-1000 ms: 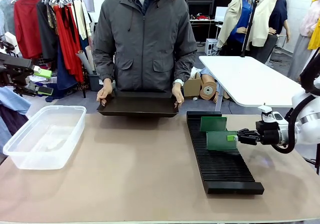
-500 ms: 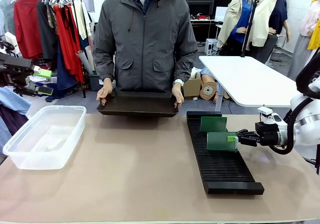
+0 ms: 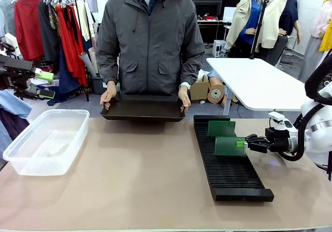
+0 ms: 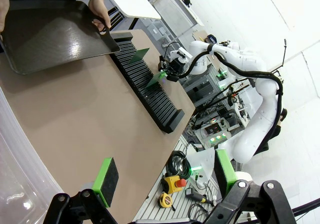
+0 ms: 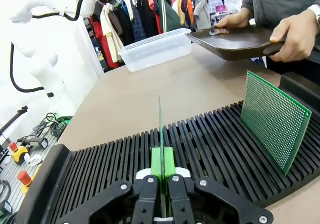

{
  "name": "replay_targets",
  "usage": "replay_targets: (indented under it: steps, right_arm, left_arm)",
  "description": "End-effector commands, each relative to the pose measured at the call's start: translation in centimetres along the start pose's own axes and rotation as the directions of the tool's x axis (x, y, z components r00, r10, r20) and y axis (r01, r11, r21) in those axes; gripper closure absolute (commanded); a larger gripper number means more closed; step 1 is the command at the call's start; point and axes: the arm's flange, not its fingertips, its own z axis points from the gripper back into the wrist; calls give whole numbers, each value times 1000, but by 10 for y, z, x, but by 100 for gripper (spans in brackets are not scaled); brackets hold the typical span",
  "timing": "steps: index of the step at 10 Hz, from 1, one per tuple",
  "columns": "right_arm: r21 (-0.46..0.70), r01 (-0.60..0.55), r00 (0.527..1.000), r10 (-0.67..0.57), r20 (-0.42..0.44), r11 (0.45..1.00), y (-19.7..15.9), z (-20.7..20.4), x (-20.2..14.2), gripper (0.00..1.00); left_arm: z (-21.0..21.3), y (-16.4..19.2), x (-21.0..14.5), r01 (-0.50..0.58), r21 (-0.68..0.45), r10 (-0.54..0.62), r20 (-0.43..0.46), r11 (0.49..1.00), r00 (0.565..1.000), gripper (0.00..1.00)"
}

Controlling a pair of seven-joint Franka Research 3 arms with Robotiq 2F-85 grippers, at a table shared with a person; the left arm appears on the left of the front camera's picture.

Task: Sort PCBs into racks and boxes based on the side picked up.
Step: If the short side of the Blank PCB is picked up, insert it into the PCB Rack ; if the long side is picked up, place it in the Organizing box.

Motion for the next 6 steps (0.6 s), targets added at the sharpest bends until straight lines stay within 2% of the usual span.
replay_targets:
  steps: [1,6]
  right_arm:
    - [7,-37,997,38,-74,999,-4,0,-12,100]
    - [16,-39,992,41,-118,999,-13,-8,-1,100]
  left_arm:
    - [1,-2,0,-10,-10,10,0,1000,1000,0]
    - [1,-2,0,-10,-10,10,0,1000,1000,0]
